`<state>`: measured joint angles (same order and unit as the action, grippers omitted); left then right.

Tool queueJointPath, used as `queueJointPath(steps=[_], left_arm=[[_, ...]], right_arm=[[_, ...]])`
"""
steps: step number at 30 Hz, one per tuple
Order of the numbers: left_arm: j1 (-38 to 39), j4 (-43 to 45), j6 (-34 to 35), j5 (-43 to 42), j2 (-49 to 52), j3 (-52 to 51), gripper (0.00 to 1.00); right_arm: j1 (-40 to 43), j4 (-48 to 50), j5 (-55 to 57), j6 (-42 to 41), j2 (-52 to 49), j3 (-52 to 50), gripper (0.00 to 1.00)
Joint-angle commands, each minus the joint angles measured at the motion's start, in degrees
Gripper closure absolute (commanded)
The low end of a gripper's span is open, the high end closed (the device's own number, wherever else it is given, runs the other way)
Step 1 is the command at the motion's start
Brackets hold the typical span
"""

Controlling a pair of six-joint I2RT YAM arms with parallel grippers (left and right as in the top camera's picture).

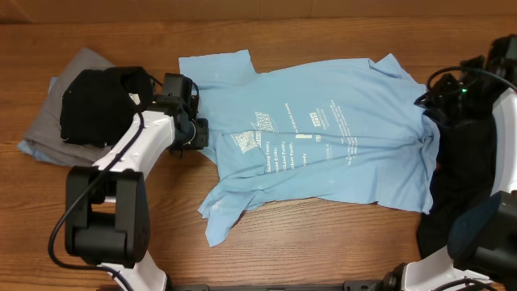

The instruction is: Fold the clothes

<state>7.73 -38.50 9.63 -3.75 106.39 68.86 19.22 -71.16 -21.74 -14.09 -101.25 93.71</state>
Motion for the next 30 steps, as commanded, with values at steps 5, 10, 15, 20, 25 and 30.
queueJointPath(steps=[5, 10, 15, 20, 25, 30], left_arm=[[-0.7, 7.3, -0.2, 4.0, 9.7, 0.1, 0.96], [-4.7, 11.2, -0.5, 14.9, 10.7, 2.4, 0.96], [-13.2, 6.9, -0.9, 12.0, 10.7, 16.1, 0.95], [-15.3, -3.8, -5.4, 4.9, 10.7, 27.6, 0.89], [-13.9, -16.0, -9.7, -11.6, 10.7, 32.5, 0.83], [-11.4, -21.0, -10.2, -14.1, 10.9, 28.6, 0.84]], right_arm=[[-4.7, -0.3, 0.1, 1.1, 0.5, 0.7, 0.66], [-7.9, -0.7, 1.2, 3.2, 0.4, 0.0, 0.66], [-14.4, 4.3, 3.6, 4.7, 0.2, -8.4, 0.66], [-15.7, 15.6, 4.3, 1.1, 0.2, -21.5, 0.67], [-15.6, 25.5, 6.1, 0.5, 0.2, -30.9, 0.75], [-15.6, 34.1, 15.3, -9.0, 0.1, -36.9, 0.89]])
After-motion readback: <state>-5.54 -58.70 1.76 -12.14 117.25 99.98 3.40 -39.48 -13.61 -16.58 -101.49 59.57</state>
